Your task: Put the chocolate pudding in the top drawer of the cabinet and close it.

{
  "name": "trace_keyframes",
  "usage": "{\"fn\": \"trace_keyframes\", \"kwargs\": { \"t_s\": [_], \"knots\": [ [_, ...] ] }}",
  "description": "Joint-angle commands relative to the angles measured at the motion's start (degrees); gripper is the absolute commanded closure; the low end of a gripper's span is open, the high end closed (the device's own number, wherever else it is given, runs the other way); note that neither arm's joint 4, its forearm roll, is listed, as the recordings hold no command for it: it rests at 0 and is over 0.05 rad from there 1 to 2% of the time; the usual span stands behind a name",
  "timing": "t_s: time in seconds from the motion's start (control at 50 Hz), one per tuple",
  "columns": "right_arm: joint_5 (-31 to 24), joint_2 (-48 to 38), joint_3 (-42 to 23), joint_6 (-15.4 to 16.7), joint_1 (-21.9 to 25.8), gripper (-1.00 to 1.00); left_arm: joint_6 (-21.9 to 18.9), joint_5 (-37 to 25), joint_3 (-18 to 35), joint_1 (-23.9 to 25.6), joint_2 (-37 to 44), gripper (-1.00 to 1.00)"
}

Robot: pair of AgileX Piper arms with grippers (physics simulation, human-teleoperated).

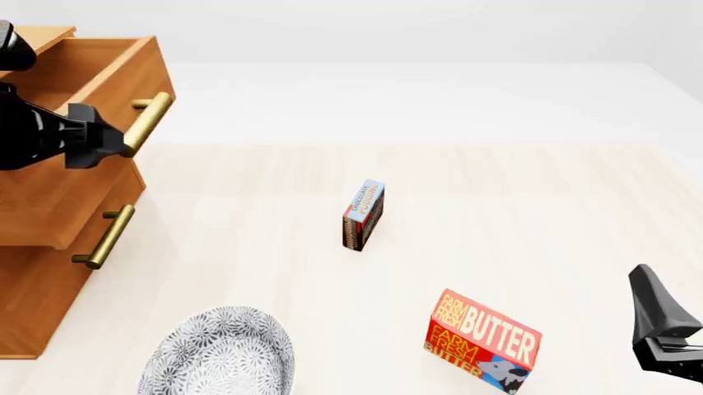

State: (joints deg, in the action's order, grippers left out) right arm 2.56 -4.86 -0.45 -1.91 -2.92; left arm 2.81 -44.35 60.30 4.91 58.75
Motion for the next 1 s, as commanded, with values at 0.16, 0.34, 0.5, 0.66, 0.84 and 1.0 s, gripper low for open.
{"fn": "trace_keyframes", "kwargs": {
  "t_s": [0.16, 0.34, 0.5, 0.66, 0.84, 1.0],
  "knots": [
    [0.24, -0.25, -0.06, -0.08, -0.15, -1.0, 1.17, 0.04, -1.74, 2.62, 0.26, -1.0],
    [0.12, -0.05, -0.09, -0.05, -0.17, -1.0, 1.22, 0.64, -1.81, 3.44, 0.58, -1.0],
    [-0.14, 0.21, -0.15, -0.06, -0.14, -1.0, 1.33, 1.18, -2.33, 4.91, 0.46, -1.0],
    [-0.31, 0.36, -0.19, -0.04, -0.04, -1.0, 1.62, 1.49, -2.4, 5.5, 0.35, -1.0],
    [-0.64, 0.91, -0.18, 0.06, -0.05, -1.0, 2.31, 2.93, -3.26, 7.15, 0.44, -1.0],
    [-0.61, 0.92, -0.06, 0.09, 0.07, -1.0, 2.38, 3.2, -2.67, 8.61, 0.5, -1.0]
  ]
}}
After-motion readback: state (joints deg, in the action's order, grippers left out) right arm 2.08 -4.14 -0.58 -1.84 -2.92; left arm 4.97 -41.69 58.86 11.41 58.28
